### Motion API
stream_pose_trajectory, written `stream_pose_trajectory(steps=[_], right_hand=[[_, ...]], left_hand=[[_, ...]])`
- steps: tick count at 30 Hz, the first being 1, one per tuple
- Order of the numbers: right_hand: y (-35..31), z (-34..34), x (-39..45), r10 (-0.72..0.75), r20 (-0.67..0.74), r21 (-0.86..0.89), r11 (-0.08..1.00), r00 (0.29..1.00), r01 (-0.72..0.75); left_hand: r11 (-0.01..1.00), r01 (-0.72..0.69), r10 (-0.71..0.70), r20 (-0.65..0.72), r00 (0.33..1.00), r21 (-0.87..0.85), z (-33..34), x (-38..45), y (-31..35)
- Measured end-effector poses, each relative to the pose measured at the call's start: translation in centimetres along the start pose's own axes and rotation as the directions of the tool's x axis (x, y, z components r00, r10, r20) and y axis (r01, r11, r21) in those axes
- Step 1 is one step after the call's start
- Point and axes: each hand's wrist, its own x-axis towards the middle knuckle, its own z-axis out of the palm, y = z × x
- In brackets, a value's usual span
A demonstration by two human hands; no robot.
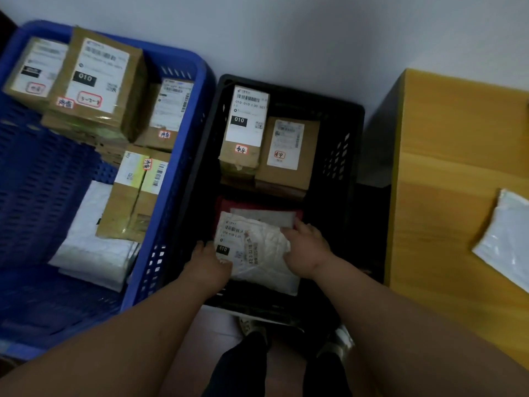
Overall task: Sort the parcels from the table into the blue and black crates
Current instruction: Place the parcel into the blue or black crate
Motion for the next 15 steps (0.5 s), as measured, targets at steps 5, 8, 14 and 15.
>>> stream_pose_trajectory(steps=[5,8,14,15], right_hand=[[0.0,-2.9,-2.5,-0.057,-0.091,0.045,0.997,0.994,0.061],[0.4,-5.0,-4.4,-0.087,-0.19,0.062,0.993,0.978,0.101],[3.7,-9.2,-10.3,-0.154,-0.407,0.009,0.985,0.9,0.172],[4.8,-9.8,-11.4,-0.155,-0.447,0.001,0.985,0.881,0.174]], left_hand=[[0.994,-0.107,0.107,-0.012,0.994,0.029,0.2,-2.0,3.4],[0.974,-0.173,0.183,-0.056,0.982,0.146,0.7,-3.8,6.3],[0.899,-0.314,0.365,-0.125,0.923,0.306,2.4,-7.6,11.9],[0.886,-0.334,0.393,-0.138,0.909,0.322,2.7,-8.4,13.0]])
